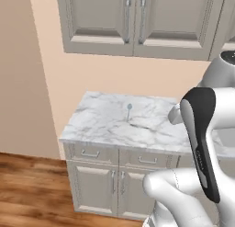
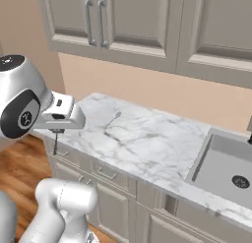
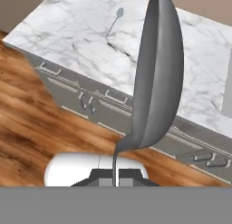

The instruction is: Organize the utensils by type. Pick up the wooden spoons from the counter and place them in the open cabinet. Then pick up the metallic utensils from the counter and place them in the open drawer.

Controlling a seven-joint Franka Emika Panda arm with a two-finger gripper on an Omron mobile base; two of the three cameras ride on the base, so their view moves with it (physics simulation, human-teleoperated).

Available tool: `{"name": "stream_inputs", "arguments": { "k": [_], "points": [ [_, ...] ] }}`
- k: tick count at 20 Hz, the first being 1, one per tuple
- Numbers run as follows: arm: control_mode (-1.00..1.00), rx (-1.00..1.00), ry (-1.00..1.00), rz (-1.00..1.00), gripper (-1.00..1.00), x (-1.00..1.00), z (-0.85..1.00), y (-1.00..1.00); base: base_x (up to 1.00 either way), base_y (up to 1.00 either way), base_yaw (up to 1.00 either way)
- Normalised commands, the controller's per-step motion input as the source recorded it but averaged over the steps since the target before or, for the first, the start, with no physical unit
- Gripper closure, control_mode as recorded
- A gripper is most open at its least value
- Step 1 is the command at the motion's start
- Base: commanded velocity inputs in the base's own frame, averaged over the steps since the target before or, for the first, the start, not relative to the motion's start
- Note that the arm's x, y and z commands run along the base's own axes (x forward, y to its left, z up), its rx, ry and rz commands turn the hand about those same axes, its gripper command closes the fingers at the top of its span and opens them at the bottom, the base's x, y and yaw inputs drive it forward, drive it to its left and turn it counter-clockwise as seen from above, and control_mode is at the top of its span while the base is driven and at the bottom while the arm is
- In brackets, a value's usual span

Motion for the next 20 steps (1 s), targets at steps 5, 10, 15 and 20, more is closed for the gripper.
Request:
{"name": "stream_inputs", "arguments": {
  "k": [5,10,15,20],
  "points": [
    [1.0,0.0,0.0,0.0,1.0,0.0,0.0,0.0,-0.49,-0.1,0.59],
    [1.0,0.0,0.0,0.0,1.0,0.0,0.0,0.0,-0.37,-0.25,0.66],
    [1.0,0.0,0.0,0.0,1.0,0.0,0.0,0.0,-0.53,-0.21,0.65],
    [1.0,0.0,0.0,0.0,1.0,0.0,0.0,0.0,-0.64,-0.03,0.58]
  ]
}}
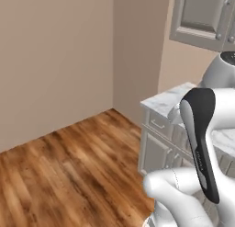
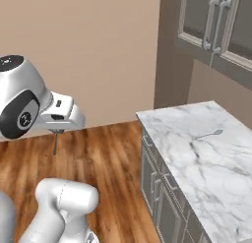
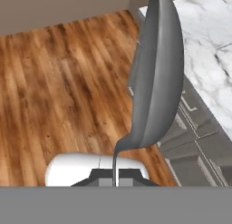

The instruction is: Organize the utensils by type. Pick up the wooden spoons from the counter and place them in the open cabinet. Then pick up the metallic utensils from the counter and place them in the open drawer.

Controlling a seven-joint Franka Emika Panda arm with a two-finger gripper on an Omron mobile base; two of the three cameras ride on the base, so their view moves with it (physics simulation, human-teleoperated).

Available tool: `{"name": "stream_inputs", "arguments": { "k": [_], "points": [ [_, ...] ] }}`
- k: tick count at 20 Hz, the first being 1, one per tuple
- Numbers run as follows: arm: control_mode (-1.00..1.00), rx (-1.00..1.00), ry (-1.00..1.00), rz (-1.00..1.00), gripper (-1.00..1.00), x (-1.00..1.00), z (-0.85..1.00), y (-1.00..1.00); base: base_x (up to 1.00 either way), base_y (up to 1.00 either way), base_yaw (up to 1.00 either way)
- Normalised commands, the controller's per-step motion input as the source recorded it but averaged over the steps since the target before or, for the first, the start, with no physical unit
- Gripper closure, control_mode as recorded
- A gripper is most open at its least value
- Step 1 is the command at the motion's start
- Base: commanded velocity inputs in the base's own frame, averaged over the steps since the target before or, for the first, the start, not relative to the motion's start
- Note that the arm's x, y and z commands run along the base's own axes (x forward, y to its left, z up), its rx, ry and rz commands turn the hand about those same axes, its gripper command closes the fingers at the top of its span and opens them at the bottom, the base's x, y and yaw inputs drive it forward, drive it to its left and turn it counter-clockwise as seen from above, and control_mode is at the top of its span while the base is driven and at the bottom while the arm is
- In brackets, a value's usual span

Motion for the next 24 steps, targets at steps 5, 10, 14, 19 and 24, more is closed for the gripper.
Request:
{"name": "stream_inputs", "arguments": {
  "k": [5,10,14,19,24],
  "points": [
    [1.0,0.0,0.0,0.0,1.0,0.0,0.0,0.0,-0.56,0.0,0.5],
    [1.0,0.0,0.0,0.0,1.0,0.0,0.0,0.0,-0.1,0.34,0.27],
    [1.0,0.0,0.0,0.0,1.0,0.0,0.0,0.0,-0.19,0.19,0.35],
    [1.0,0.0,0.0,0.0,1.0,0.0,0.0,0.0,-0.21,0.08,0.46],
    [1.0,0.0,0.0,0.0,1.0,0.0,0.0,0.0,-0.11,0.0,0.54]
  ]
}}
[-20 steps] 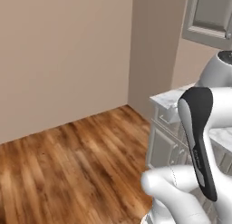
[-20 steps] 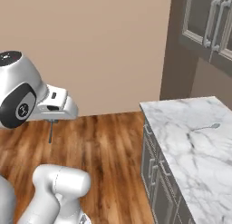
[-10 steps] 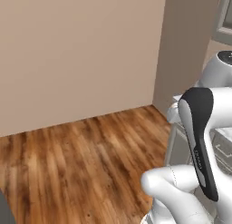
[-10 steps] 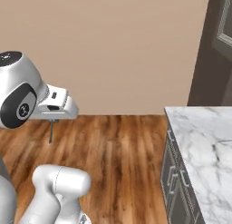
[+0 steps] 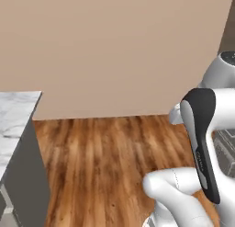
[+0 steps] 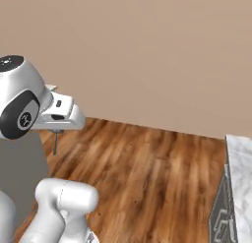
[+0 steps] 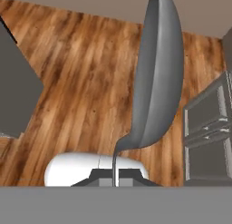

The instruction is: Organize the utensils by type. Pick up the wooden spoons from the counter and place them in the open cabinet. Then pick up the metallic utensils from the counter and place them in the open drawer.

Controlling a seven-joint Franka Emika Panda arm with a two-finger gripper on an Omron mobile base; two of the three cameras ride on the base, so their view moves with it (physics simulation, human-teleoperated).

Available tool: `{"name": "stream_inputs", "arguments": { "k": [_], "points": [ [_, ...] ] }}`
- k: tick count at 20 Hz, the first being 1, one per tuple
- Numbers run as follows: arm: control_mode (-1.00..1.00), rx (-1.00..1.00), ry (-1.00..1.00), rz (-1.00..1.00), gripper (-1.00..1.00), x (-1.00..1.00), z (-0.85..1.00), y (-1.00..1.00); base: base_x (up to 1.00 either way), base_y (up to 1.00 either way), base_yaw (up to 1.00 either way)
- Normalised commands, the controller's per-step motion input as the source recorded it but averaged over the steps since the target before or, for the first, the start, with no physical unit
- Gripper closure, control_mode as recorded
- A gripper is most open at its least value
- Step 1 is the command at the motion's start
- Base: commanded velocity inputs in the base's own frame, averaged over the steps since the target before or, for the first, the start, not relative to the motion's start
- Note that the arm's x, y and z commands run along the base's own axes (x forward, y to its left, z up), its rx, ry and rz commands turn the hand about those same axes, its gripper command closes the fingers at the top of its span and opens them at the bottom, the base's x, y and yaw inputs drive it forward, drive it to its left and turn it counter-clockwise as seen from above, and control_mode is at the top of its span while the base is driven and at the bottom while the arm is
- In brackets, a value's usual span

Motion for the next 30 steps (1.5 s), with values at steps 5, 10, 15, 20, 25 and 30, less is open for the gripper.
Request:
{"name": "stream_inputs", "arguments": {
  "k": [5,10,15,20,25,30],
  "points": [
    [1.0,0.0,0.0,0.0,1.0,0.0,0.0,0.0,-0.05,0.03,0.57],
    [1.0,0.0,0.0,0.0,1.0,0.0,0.0,0.0,0.0,0.12,0.52],
    [1.0,0.0,0.0,0.0,1.0,0.0,0.0,0.0,0.09,0.01,0.51],
    [1.0,0.0,0.0,0.0,1.0,0.0,0.0,0.0,0.34,0.06,0.45],
    [1.0,0.0,0.0,0.0,1.0,0.0,0.0,0.0,0.49,0.03,0.45],
    [1.0,0.0,0.0,0.0,1.0,0.0,0.0,0.0,0.63,0.03,0.43]
  ]
}}
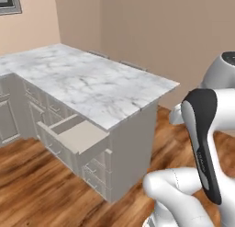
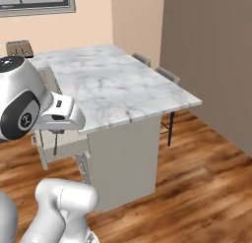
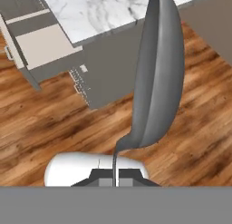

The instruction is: Organize the utensils by type. Pick up the wooden spoons from the counter and place them in the open cabinet. Then pick up the metallic utensils from the counter and place them in the open drawer.

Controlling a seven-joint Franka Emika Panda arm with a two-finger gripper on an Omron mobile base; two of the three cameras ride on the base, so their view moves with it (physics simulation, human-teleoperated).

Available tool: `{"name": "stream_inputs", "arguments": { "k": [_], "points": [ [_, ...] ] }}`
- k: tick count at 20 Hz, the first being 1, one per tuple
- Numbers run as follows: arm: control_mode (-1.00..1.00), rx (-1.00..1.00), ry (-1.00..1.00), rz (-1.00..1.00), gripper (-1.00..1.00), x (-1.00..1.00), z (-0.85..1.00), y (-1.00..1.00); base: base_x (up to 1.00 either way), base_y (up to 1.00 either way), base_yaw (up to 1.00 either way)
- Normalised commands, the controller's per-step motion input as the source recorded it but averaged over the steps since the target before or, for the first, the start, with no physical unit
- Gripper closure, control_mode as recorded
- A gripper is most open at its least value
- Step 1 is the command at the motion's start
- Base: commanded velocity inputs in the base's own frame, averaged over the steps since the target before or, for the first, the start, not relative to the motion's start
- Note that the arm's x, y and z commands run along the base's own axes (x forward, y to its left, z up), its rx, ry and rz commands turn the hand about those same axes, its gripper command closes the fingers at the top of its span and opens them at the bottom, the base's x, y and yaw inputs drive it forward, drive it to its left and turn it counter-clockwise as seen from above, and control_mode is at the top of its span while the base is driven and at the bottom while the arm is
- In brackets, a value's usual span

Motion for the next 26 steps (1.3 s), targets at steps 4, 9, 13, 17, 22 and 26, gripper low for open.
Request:
{"name": "stream_inputs", "arguments": {
  "k": [4,9,13,17,22,26],
  "points": [
    [1.0,0.0,0.0,0.0,1.0,0.0,0.0,0.0,0.65,0.03,0.35],
    [1.0,0.0,0.0,0.0,1.0,0.0,0.0,0.0,0.26,0.0,0.41],
    [1.0,0.0,0.0,0.0,1.0,0.0,0.0,0.0,0.0,0.0,0.49],
    [1.0,0.0,0.0,0.0,1.0,0.0,0.0,0.0,0.21,-0.06,0.4],
    [1.0,0.0,0.0,0.0,1.0,0.0,0.0,0.0,0.08,-0.13,0.31],
    [1.0,0.0,0.0,0.0,1.0,0.0,0.0,0.0,0.0,-0.2,0.26]
  ]
}}
